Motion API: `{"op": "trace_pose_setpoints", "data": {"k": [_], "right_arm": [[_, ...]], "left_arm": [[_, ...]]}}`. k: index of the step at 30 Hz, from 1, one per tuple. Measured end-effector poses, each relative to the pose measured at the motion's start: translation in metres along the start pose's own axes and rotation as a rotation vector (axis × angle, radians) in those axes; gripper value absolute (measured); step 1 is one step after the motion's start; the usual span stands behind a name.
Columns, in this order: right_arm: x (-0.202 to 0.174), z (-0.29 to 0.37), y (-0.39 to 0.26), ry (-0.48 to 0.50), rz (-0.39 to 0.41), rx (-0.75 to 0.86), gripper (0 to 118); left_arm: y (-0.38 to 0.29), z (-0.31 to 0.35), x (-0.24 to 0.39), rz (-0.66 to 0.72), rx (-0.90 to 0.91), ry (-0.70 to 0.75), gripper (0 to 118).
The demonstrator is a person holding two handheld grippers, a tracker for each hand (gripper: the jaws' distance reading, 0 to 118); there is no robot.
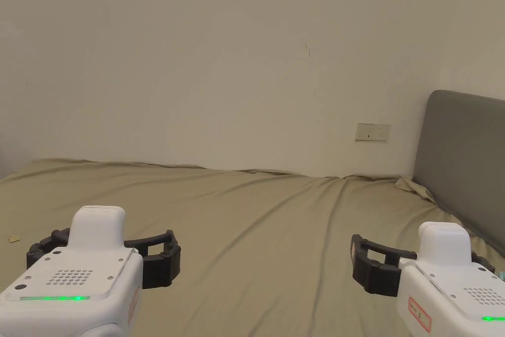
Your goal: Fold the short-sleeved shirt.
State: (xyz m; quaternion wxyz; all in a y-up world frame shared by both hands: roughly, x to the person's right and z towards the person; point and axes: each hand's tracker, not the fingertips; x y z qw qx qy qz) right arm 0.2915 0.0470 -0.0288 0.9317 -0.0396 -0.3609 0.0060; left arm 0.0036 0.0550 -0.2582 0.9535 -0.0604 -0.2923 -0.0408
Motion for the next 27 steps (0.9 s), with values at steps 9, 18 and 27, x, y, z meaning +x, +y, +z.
{"op": "trace_pose_setpoints", "data": {"k": [9,18,27], "right_arm": [[0.0,-0.03,-0.012,-0.007,-0.051,-0.096,118],[0.0,-0.03,-0.008,-0.022,-0.057,-0.124,118],[-0.002,-0.03,0.004,0.038,-0.03,-0.136,118]], "left_arm": [[0.001,-0.016,0.006,-0.021,-0.002,-0.014,118],[-0.004,-0.019,0.007,-0.018,-0.031,-0.023,118],[-0.003,-0.02,0.006,-0.043,-0.036,-0.028,118]]}}
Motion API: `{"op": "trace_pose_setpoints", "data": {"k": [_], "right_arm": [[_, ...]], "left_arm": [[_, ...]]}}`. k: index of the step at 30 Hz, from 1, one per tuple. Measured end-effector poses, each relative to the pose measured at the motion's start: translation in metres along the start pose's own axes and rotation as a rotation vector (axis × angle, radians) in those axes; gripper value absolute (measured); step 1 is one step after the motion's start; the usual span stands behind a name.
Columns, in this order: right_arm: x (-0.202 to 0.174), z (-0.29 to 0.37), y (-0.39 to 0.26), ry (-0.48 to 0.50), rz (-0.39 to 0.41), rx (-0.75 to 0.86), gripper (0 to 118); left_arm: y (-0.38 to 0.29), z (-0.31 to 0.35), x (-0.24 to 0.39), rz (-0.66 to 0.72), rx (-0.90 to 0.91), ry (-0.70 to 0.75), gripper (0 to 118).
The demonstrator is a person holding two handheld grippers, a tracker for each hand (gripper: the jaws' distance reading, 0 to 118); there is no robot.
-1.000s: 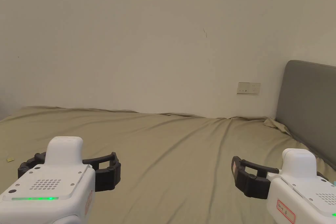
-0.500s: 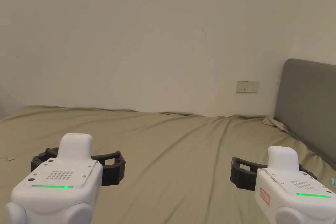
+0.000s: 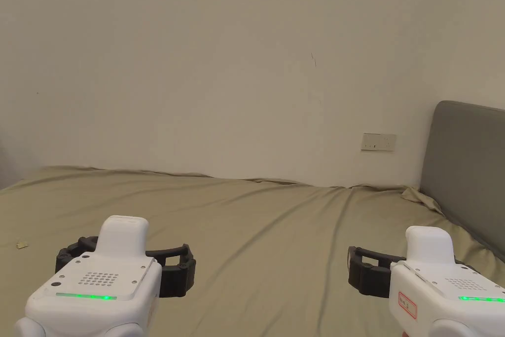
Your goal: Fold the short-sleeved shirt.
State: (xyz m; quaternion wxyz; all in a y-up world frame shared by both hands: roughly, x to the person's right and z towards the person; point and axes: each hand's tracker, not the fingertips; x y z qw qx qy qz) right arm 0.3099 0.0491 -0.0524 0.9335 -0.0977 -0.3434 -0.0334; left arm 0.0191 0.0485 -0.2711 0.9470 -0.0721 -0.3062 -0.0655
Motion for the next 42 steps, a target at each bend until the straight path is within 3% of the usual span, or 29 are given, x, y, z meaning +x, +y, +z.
{"op": "trace_pose_setpoints", "data": {"k": [5,12,20,42], "right_arm": [[-0.001,0.003,0.002,-0.013,0.02,0.022,118],[0.006,0.005,0.001,-0.016,-0.036,0.015,118],[0.005,0.009,0.002,-0.061,-0.002,0.052,118],[0.005,0.001,-0.002,-0.091,-0.003,-0.053,118]], "left_arm": [[0.002,0.0,-0.005,0.026,0.004,0.0,118],[0.002,-0.002,-0.009,0.035,-0.013,0.021,118],[0.001,-0.002,-0.01,0.047,-0.008,0.023,118],[0.002,-0.001,-0.009,0.058,-0.019,0.023,118]]}}
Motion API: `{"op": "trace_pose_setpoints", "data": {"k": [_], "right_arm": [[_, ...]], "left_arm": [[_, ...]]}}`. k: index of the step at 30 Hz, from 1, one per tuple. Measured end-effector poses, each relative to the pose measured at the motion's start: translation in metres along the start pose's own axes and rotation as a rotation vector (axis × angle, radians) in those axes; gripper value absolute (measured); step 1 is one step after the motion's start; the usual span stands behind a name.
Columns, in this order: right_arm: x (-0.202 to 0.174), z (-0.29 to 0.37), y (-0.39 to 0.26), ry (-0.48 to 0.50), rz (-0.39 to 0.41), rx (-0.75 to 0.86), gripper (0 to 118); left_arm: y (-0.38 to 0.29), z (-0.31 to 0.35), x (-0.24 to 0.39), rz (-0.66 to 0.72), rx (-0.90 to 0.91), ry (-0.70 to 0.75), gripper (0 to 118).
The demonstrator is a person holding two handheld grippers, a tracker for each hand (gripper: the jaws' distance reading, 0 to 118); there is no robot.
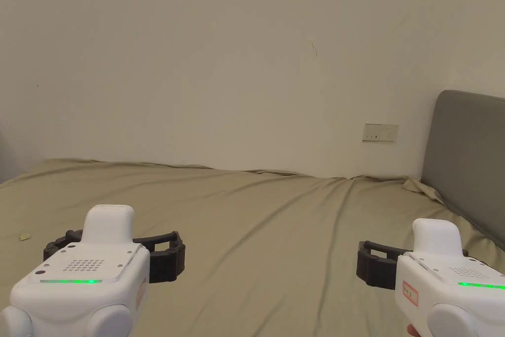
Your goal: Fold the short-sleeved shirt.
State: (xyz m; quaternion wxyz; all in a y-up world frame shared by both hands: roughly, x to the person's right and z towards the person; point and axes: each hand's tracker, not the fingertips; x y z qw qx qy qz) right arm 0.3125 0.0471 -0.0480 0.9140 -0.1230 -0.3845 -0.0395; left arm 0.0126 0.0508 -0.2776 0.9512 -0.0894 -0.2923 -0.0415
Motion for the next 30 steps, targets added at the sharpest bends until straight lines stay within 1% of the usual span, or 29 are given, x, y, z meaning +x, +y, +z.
{"op": "trace_pose_setpoints", "data": {"k": [4,5,7,10,11,12,14,15,18,20,23,30], "right_arm": [[0.002,0.004,0.001,0.046,-0.027,0.024,118],[0.003,0.005,0.0,0.062,-0.029,0.026,118],[-0.001,0.006,-0.001,0.062,-0.018,0.025,118],[-0.008,0.009,-0.008,0.084,0.026,0.036,118],[-0.01,0.012,-0.012,0.102,0.034,0.055,118],[-0.01,0.014,-0.017,0.142,0.071,0.121,118],[-0.013,0.019,-0.025,0.132,0.104,0.208,118],[-0.016,0.019,-0.025,0.107,0.115,0.195,118],[-0.019,0.015,-0.021,0.088,0.093,0.155,118],[-0.017,0.015,-0.02,0.094,0.071,0.154,118],[-0.016,0.016,-0.018,0.096,0.064,0.157,118],[-0.015,0.018,-0.015,0.08,0.056,0.163,118]], "left_arm": [[0.005,0.002,-0.002,0.005,0.008,-0.007,118],[0.006,0.002,-0.002,0.007,0.01,-0.005,118],[0.007,0.003,-0.003,0.012,0.018,-0.008,118],[0.009,0.004,-0.004,0.024,0.022,-0.01,118],[0.009,0.004,-0.004,0.025,0.022,-0.01,118],[0.009,0.004,-0.004,0.024,0.022,-0.009,118],[0.008,0.005,-0.003,0.018,0.027,-0.006,118],[0.007,0.006,-0.002,0.015,0.028,-0.004,118],[0.005,0.005,-0.002,0.011,0.024,-0.007,118],[0.003,0.006,-0.001,0.012,0.022,-0.009,118],[-0.001,0.01,-0.003,0.025,0.045,-0.032,118],[-0.001,0.01,-0.001,0.009,0.044,-0.021,118]]}}
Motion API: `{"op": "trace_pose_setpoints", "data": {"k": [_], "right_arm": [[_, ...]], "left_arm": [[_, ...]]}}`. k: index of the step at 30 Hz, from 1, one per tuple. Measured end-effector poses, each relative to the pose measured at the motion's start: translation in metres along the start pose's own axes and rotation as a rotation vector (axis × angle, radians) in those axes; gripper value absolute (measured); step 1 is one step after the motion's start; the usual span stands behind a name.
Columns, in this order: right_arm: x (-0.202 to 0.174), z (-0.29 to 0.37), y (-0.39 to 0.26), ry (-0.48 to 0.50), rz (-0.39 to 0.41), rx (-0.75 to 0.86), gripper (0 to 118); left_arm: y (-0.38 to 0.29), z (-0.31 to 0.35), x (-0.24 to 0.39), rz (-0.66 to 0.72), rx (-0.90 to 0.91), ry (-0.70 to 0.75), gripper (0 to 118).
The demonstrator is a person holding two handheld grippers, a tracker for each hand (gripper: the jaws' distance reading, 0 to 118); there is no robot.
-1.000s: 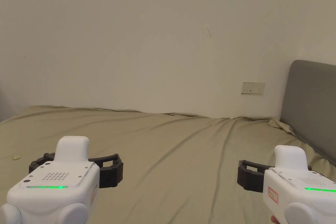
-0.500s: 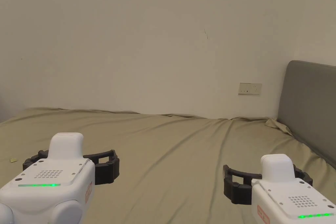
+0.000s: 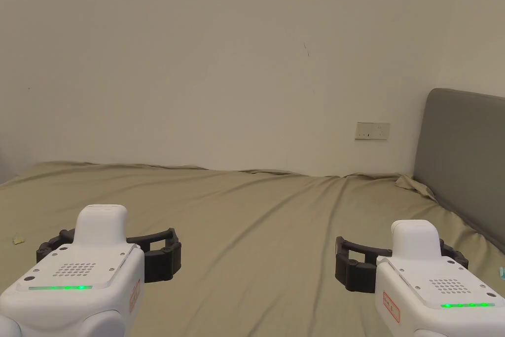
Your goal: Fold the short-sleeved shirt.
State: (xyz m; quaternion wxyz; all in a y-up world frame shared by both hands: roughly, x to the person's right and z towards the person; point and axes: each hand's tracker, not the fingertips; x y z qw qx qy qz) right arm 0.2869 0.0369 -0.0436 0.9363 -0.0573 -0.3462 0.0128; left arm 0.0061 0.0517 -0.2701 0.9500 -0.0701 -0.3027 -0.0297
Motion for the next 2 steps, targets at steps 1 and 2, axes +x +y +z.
{"op": "trace_pose_setpoints", "data": {"k": [1,2], "right_arm": [[0.0004,0.0001,0.0003,0.003,0.0,-0.003,118],[0.0003,0.0,0.0,0.004,0.002,-0.003,118]], "left_arm": [[0.0002,0.0001,0.0,0.0,0.0,-0.002,118],[0.0004,0.0001,0.0,0.0,0.0,-0.004,118]]}}
